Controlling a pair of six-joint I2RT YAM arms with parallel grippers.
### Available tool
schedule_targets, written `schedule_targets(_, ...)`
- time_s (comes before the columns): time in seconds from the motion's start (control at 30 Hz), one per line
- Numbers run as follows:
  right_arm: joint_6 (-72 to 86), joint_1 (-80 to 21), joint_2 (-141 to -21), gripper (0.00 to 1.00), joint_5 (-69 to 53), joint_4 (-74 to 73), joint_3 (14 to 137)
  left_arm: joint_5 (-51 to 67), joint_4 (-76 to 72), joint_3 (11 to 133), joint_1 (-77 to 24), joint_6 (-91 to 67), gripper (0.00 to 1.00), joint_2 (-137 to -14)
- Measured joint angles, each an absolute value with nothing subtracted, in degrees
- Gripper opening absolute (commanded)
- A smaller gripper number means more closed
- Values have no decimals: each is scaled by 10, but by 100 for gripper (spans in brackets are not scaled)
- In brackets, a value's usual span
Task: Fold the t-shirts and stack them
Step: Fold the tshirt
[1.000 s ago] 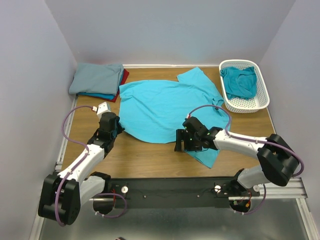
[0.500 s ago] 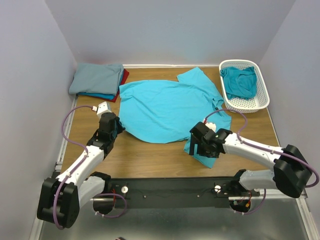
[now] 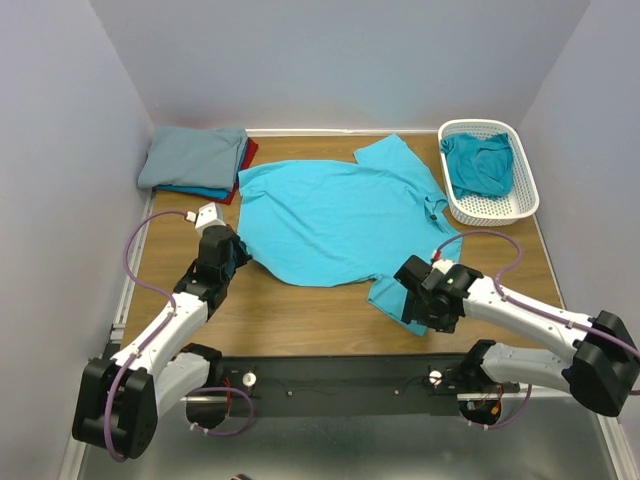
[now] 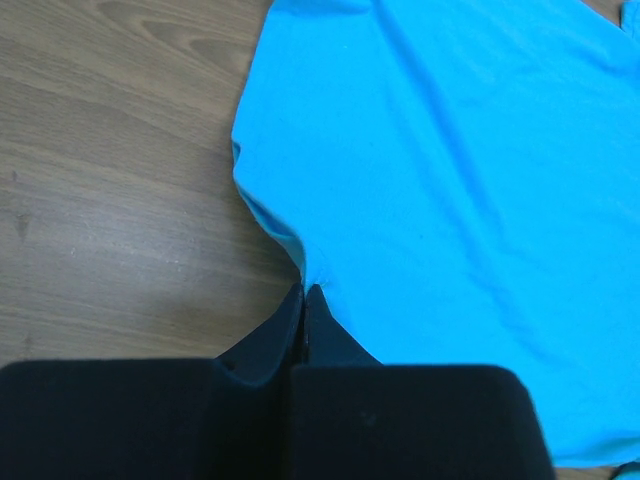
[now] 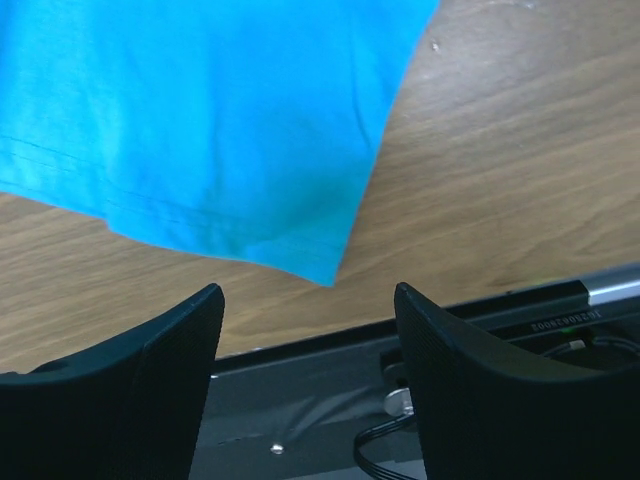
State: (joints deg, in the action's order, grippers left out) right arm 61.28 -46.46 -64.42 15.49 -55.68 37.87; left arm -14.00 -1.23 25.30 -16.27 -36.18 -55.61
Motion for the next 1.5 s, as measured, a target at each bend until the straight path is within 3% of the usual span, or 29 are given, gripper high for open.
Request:
schedule_targets(0.27, 626, -465, -641, 62, 156, -571, 374, -133, -12, 253, -166, -362, 0, -555)
schedule_targets(1.17, 614, -465, -726, 57, 128, -515, 360, -130, -12, 252, -174, -362, 0, -532)
schedule_targets(1.5, 615, -464, -722, 43, 118, -493, 351, -130, -12, 252, -178, -362, 0, -531)
